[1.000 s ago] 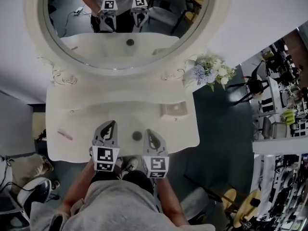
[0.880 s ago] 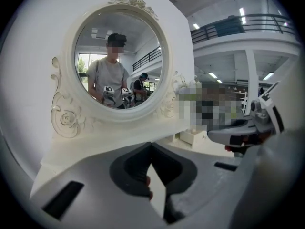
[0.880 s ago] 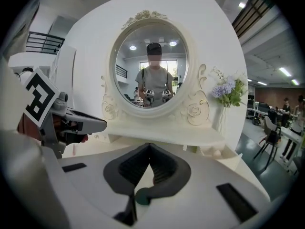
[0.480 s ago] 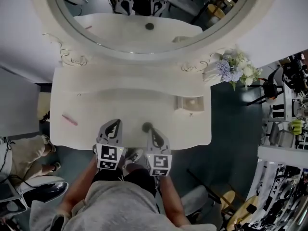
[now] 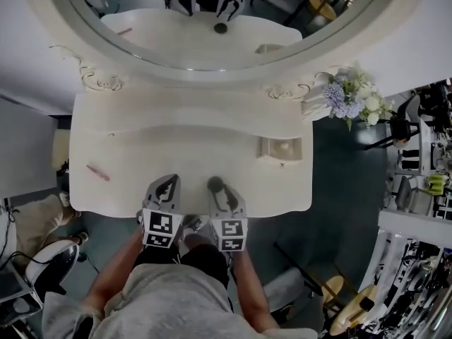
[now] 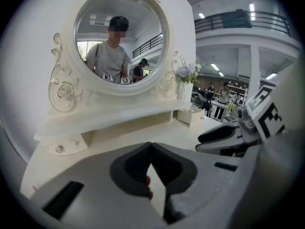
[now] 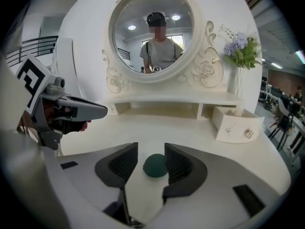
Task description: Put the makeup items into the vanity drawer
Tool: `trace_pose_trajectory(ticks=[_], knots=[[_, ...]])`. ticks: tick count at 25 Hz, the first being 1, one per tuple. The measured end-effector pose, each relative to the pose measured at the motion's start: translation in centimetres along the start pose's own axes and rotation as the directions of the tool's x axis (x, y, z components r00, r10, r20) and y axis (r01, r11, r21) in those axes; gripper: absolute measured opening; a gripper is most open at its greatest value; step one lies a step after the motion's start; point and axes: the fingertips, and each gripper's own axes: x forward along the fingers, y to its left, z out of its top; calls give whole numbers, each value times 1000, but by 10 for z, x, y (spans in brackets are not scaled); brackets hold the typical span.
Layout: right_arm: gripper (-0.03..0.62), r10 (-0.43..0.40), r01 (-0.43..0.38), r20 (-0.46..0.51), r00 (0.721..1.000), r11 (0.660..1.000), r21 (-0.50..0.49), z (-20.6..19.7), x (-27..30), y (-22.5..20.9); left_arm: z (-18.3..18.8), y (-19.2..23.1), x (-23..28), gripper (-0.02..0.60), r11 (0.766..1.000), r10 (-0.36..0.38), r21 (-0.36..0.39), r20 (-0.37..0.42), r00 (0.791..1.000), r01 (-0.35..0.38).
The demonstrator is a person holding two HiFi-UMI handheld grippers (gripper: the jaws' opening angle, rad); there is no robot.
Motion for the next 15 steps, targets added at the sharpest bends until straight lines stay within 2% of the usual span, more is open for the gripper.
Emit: trace_pose_trajectory(ticks=[5, 15], knots=[[242, -11, 10, -79, 997, 1000, -15, -19, 18, -8, -2, -2, 7, 2, 1000, -7, -1, -16, 1000, 7], [249, -16, 10, -158, 987, 999, -40, -41, 31, -12, -1, -1, 15, 2, 1000, -9, 6, -34, 999, 9]])
